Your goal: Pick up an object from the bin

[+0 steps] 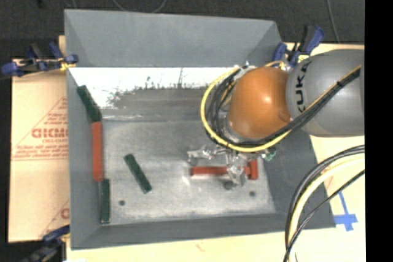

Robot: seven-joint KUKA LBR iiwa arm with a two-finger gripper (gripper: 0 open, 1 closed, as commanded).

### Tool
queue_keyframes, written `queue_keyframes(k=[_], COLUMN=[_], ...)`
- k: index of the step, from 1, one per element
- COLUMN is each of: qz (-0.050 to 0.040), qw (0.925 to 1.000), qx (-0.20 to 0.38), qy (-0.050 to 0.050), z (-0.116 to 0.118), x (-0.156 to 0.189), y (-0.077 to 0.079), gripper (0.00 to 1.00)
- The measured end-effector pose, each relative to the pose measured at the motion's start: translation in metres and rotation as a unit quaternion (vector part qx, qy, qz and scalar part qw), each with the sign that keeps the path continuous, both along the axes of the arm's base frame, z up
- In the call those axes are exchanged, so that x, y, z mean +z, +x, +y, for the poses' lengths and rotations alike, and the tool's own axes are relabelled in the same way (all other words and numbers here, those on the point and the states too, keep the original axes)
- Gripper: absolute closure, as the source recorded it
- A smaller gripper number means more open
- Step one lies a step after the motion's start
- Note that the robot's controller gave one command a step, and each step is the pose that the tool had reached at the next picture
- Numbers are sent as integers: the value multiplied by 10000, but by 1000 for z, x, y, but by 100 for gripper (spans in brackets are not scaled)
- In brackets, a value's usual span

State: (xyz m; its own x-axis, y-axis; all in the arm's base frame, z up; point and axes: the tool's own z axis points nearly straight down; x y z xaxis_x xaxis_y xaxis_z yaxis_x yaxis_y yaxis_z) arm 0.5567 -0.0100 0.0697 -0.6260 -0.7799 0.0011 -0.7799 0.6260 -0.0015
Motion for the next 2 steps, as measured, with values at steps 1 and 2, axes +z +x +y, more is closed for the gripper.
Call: queue_keyframes(k=[1,2], qz=[-11,-56], qw=[10000,10000], qx=[6,74], qy=[7,5], z=[2,4], x=[1,137], y=[1,8], gripper=[100,100])
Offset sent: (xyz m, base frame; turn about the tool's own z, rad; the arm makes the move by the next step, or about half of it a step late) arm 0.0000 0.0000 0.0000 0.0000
